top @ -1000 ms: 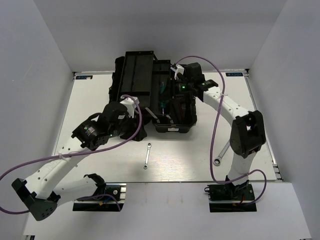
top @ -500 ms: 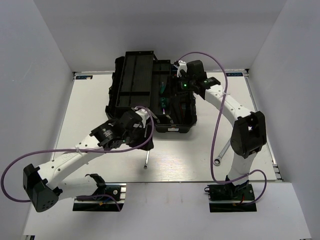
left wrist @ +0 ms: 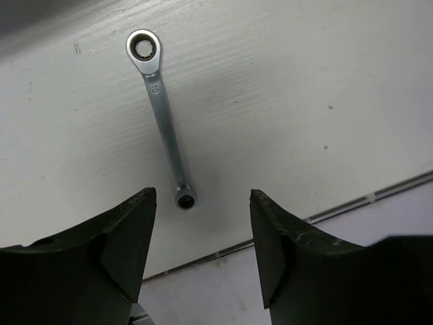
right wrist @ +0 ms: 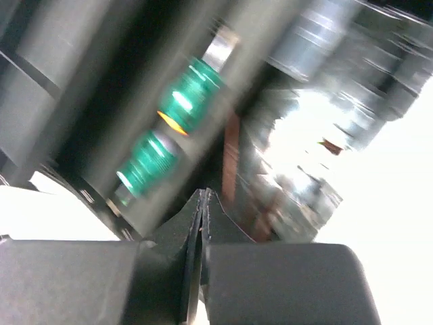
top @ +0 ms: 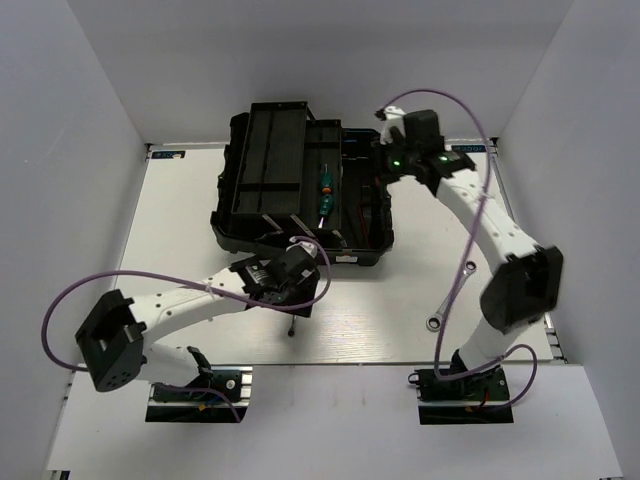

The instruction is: Sort the tools into containers

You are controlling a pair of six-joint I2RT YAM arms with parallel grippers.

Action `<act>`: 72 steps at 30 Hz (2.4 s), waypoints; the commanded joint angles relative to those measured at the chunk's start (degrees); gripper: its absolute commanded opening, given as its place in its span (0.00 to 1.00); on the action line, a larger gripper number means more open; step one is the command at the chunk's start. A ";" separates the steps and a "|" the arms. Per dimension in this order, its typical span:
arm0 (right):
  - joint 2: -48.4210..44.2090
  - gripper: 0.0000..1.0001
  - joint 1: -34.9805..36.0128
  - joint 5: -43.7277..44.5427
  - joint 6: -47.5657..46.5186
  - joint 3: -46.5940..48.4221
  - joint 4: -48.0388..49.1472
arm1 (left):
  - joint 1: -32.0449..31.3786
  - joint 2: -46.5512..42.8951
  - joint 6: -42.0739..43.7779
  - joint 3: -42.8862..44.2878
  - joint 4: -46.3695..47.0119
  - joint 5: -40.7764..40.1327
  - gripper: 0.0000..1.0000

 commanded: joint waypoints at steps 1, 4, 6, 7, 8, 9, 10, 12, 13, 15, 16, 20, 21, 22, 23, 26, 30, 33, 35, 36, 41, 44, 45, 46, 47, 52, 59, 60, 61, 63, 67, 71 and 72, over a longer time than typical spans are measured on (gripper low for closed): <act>-10.46 0.00 -3.37 9.65 -5.25 -5.97 -8.84 | -1.20 1.65 -2.46 -0.36 2.63 -5.44 0.68; -17.84 0.03 -6.45 6.70 -6.30 -20.18 -12.54 | -1.73 4.99 -3.08 0.87 3.16 -7.45 0.64; -24.49 0.21 -7.51 4.68 -10.08 -27.39 -12.91 | -1.73 8.32 -4.39 1.57 2.46 -8.59 0.59; -26.02 0.26 -7.69 4.14 -10.43 -31.87 -12.73 | -2.25 9.47 -4.40 1.58 2.46 -9.12 0.59; -29.95 0.29 -7.95 3.53 -10.78 -35.31 -12.03 | -2.26 11.49 -4.40 2.19 2.46 -9.13 0.58; -30.86 0.30 -8.47 3.00 -10.79 -37.78 -12.03 | -2.26 12.38 -4.40 2.19 2.46 -9.13 0.56; -32.87 0.30 -8.57 2.65 -10.61 -38.94 -12.29 | -2.26 13.08 -4.40 2.19 3.59 -9.13 0.56; -34.90 0.28 -9.53 1.86 -10.26 -41.40 -12.82 | -2.26 14.14 -4.40 2.19 4.21 -9.13 0.53; -36.04 0.28 -9.71 1.42 -10.17 -42.89 -12.90 | -1.74 14.75 -4.40 2.19 4.74 -9.13 0.53; -38.32 0.28 -10.41 1.76 -9.91 -44.74 -13.08 | -1.73 14.76 -4.40 2.19 5.26 -8.61 0.50; -38.43 0.28 -11.02 1.94 -9.91 -45.53 -13.43 | -1.73 15.37 -4.40 2.19 5.27 -8.60 0.50; -39.83 0.27 -12.87 1.68 -9.03 -47.03 -14.13 | -1.20 15.90 -4.40 0.27 6.50 -7.20 0.41; -40.18 0.27 -13.05 1.68 -8.33 -47.12 -14.13 | -1.20 16.51 -4.40 -0.70 7.11 -7.19 0.39; -40.27 0.27 -13.83 1.41 -8.24 -47.47 -14.22 | -1.20 16.52 -4.92 -1.23 7.11 -6.67 0.35; -40.36 0.27 -13.84 1.15 -8.06 -47.65 -14.31 | -1.20 16.52 -4.92 -2.45 7.72 -6.67 0.32; -40.19 0.27 -14.80 0.62 -7.98 -47.74 -15.01 | -1.20 16.52 -6.06 -4.83 8.26 -6.14 0.24; -40.36 0.49 -15.86 0.18 -8.59 -47.92 -16.68 | -1.73 14.85 -6.07 -7.03 8.78 -6.14 0.16; -40.53 0.62 -16.48 0.18 -9.99 -47.74 -19.31 | -2.34 13.45 -6.07 -4.50 7.21 -6.14 0.06; -40.71 0.64 -17.09 0.88 -10.52 -47.04 -20.46 | -2.35 12.22 -3.80 -1.51 5.72 -6.14 0.01; -40.80 0.64 -17.09 0.97 -10.96 -47.04 -21.59 | -3.04 10.73 -3.00 2.24 4.05 -6.14 0.01; -41.50 0.64 -18.15 3.87 -10.96 -46.51 -25.03 | -4.10 7.99 5.43 16.93 -0.52 -6.14 0.00; -41.68 0.62 -18.85 4.66 -10.26 -46.42 -25.38 | -4.10 8.51 8.34 27.39 -3.60 -6.14 0.00; -41.51 0.62 -19.20 4.75 -10.09 -46.25 -25.38 | -4.10 8.52 9.13 32.12 -4.30 -6.14 0.00; -41.42 0.61 -19.46 4.84 -10.00 -46.07 -25.56 | -3.23 8.52 9.66 34.08 -4.83 -6.14 0.00; -41.42 0.61 -19.38 4.75 -9.73 -46.07 -25.39 | -3.22 9.21 10.28 36.01 -5.45 -6.14 0.00; -41.06 0.61 -20.61 4.93 -9.82 -45.81 -25.47 | 0.72 14.30 11.59 48.67 -7.74 -17.38 0.00; -40.62 0.60 -21.57 5.10 -10.61 -45.89 -26.00 | 14.41 25.37 14.23 65.70 -6.94 -17.57 0.00; -40.54 0.60 -21.66 5.02 -10.78 -45.89 -26.17 | 15.75 27.13 14.24 67.83 -7.47 -16.17 0.00; -40.54 0.60 -21.84 4.93 -10.87 -45.81 -26.35 | 17.06 30.72 14.93 70.02 -8.35 -16.16 0.00; -40.01 0.58 -22.01 4.93 -10.87 -45.98 -26.44 | 20.66 33.99 14.94 76.00 -10.45 -15.28 0.00; -39.66 0.58 -22.28 5.02 -10.87 -46.42 -26.09 | 26.03 38.83 14.94 80.76 -10.99 -13.18 0.00; -38.52 0.58 -22.37 5.02 -10.61 -46.69 -25.91 | 29.03 42.52 15.46 83.14 -11.52 -10.98 0.00; -38.25 0.58 -22.37 5.02 -10.61 -46.69 -25.82 | 29.81 43.05 15.47 83.14 -11.52 -10.10 0.00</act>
